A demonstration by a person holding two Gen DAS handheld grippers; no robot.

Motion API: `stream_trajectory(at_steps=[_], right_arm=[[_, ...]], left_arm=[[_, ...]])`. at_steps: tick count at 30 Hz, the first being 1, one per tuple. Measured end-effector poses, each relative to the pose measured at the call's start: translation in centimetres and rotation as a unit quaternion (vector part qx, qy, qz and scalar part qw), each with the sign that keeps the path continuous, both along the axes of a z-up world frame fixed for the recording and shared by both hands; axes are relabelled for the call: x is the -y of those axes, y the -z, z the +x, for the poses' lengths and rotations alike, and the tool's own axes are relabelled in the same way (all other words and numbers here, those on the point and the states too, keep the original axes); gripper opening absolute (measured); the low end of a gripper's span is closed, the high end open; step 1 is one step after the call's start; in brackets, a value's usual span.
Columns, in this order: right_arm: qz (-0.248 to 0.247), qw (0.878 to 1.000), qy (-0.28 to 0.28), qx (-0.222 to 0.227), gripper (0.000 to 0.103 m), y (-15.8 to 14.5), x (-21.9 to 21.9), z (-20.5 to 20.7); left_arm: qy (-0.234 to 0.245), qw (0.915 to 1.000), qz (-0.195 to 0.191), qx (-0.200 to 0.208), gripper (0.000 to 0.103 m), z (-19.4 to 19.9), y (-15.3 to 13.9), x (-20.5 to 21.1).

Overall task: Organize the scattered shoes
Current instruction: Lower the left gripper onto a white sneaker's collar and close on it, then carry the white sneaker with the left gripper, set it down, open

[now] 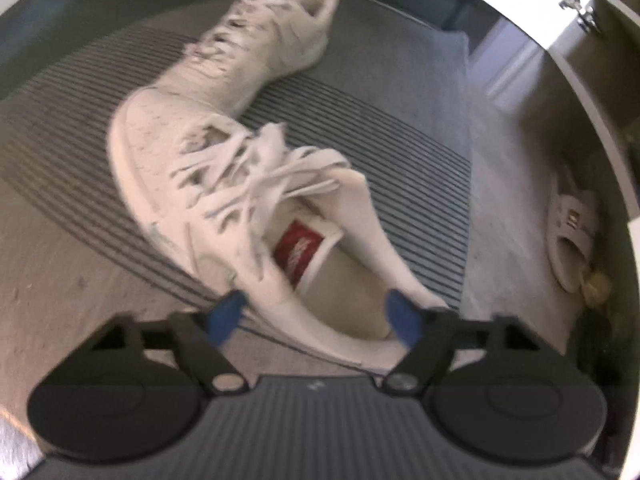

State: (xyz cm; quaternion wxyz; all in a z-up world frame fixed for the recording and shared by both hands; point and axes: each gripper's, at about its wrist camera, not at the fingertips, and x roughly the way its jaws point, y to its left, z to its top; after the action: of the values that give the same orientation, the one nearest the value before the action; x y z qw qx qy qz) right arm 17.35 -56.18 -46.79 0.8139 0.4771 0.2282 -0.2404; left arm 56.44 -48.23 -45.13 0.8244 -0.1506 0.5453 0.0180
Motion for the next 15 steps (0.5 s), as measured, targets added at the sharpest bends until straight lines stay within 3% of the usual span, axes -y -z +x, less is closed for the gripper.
stream_trajectory(at_steps=[5,7,12,15], right_arm=[[-0.018,1.000,0.000,0.003,0.086,-0.8,0.7,-0.4],[-0.026,1.000,-0.006,0.003,0.086,-1.0,0.6,-0.1],[-0.115,0.992,-0.043,0.006,0.085,-2.3,-0.1,0.5],[-0.117,0.992,-0.052,0.008,0.085,-2.6,-0.2,0.4]], left_arm=[[-0.019,0.9995,0.017,-0.017,0.073,0.3,1.4,1.0],[-0.034,0.9989,0.021,-0.027,0.064,1.0,2.1,0.9],[-0.057,0.9965,0.018,-0.058,0.055,2.5,3.9,-0.3],[-0.065,0.9966,0.002,-0.050,0.050,2.4,4.0,-1.2]])
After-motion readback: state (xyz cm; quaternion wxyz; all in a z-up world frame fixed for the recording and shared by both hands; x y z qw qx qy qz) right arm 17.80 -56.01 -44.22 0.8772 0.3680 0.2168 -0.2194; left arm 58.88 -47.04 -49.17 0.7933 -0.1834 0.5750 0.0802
